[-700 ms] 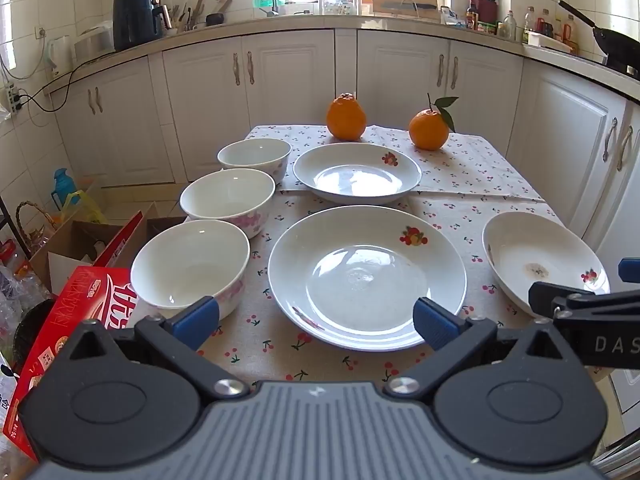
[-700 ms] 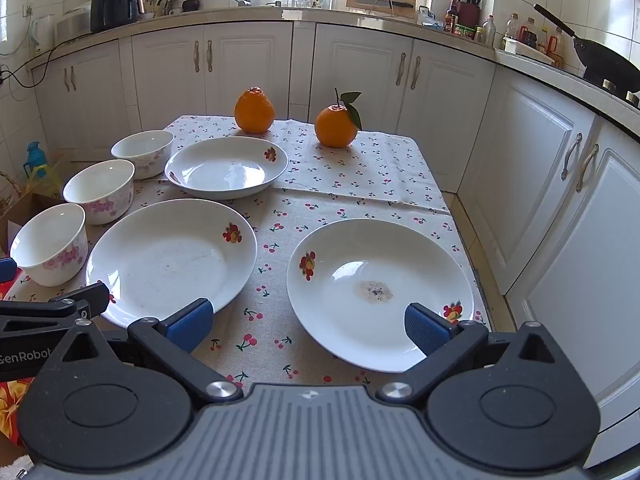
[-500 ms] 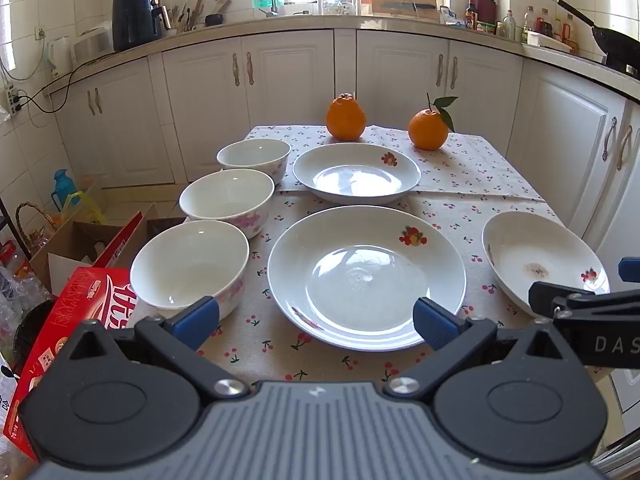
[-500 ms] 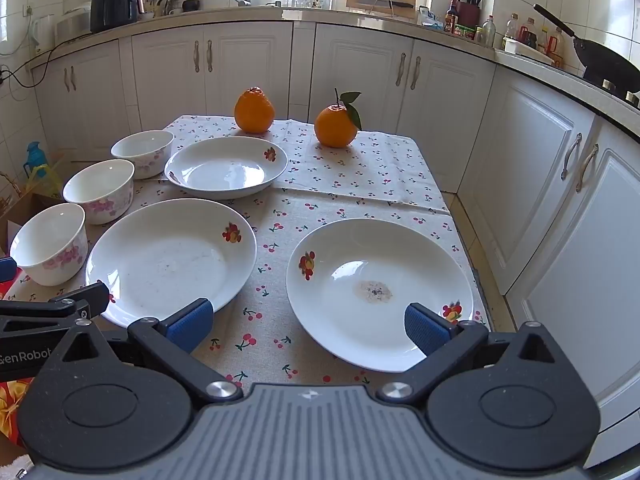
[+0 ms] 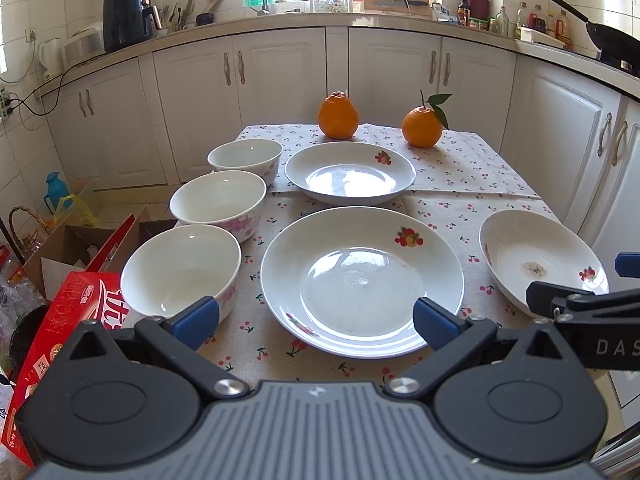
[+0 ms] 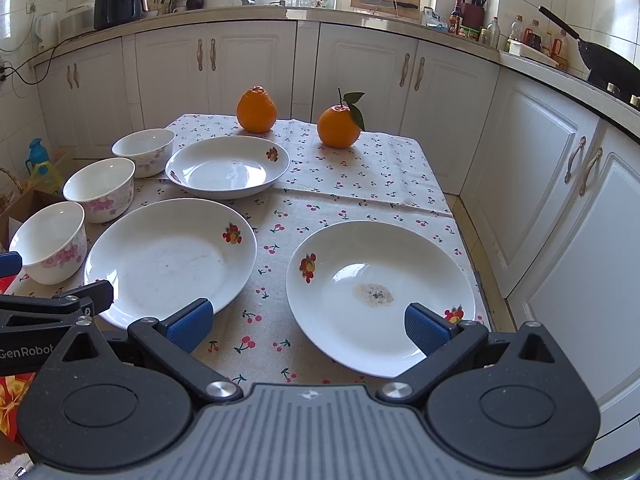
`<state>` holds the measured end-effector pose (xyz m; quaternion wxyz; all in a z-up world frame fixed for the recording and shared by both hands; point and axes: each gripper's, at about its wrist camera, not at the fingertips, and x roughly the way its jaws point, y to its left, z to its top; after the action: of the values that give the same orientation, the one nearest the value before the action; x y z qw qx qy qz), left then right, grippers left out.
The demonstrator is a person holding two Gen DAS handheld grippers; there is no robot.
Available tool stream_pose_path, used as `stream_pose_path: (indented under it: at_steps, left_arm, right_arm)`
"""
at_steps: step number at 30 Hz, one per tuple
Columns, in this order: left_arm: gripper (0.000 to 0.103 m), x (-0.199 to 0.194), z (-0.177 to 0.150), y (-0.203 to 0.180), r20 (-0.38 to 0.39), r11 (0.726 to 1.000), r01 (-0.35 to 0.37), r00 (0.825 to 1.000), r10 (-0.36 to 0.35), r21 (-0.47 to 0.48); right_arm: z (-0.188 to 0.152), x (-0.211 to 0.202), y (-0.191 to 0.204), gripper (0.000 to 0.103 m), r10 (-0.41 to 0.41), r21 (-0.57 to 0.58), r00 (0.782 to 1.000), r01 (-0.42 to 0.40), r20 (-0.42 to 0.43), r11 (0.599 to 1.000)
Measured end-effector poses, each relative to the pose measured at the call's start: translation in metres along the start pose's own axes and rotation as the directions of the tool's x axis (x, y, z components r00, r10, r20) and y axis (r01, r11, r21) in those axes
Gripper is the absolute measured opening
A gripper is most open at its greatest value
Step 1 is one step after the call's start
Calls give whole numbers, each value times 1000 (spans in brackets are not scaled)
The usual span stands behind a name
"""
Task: Organize plates and bowls
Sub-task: 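Move the left gripper toward the stained white plate's rim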
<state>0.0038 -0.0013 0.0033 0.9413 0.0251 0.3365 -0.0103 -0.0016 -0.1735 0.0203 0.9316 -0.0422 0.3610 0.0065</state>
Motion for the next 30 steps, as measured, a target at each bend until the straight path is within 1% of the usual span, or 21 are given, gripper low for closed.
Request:
stream_pose_path:
  at_steps: [4,6,10,13,16,20,22,27,30]
  left_arm:
    - [102,4,5,-1,2,999,23,1000,-23,22]
    - [102,6,8,-1,5,999,22,1000,-22,32]
    - [102,11,13,4,42,1000,15,999,-16,13]
    - [102,14,17,9,77,1000,9,997,-8,-5]
    - [102,17,21,10,81,1000,6,997,-8,24]
    - [102,24,24,9,76,998,14,997,-19,68]
    - [102,31,24,9,60,997,32,998,-37,73]
    - [102,42,29,5,32,990,111,993,-114,91]
    - [102,45,33,-1,20,982,158,987,-161,102]
  right_arm:
    - [3,0,-1,103,8,-25,1000,-8,21,1000]
    - [4,1,-5,103,7,-30,1000,-6,30,1000]
    - [6,4,-18,103,44,-39,998,-43,43,998]
    - [6,7,-31,103,27,-53,998,-24,50,998]
    - [3,9,-45,103,-7,-63,999,9,46,998]
    - [-6,10,-67,103,2,-61,999,0,42,998]
    - [-10,15,-76,103,17,-54,999,-15,28,998]
    - [-26,28,-95,103,55,-30,998,-56,-20,998]
    - [-37,34,-99,103,109,-32,992,-111,-56,993]
